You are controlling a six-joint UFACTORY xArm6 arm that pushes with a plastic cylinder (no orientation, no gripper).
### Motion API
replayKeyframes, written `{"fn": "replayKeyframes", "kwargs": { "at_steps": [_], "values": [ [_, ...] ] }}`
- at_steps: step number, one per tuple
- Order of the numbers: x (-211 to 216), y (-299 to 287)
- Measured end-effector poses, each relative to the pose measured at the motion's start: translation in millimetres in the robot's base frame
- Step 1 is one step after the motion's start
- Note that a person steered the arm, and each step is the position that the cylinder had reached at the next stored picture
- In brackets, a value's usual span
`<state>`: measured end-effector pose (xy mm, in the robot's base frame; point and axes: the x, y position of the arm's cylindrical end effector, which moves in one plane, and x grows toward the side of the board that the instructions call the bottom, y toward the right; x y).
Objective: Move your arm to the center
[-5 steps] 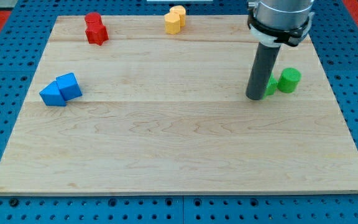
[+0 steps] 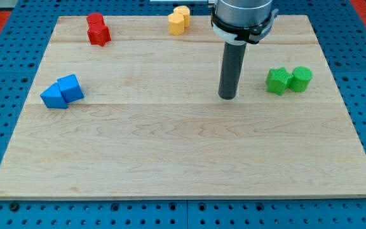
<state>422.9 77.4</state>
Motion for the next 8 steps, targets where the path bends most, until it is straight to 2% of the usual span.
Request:
{"fn": "replayKeyframes", "kwargs": {
  "at_steps": [2,4,6,7,8],
  "values": [
    [-9.5,-0.8],
    [-51.1,-53.1],
    [-51.5,-67.4],
    [-51.5,-98.5],
    [-51.5,-105.2]
  ]
}}
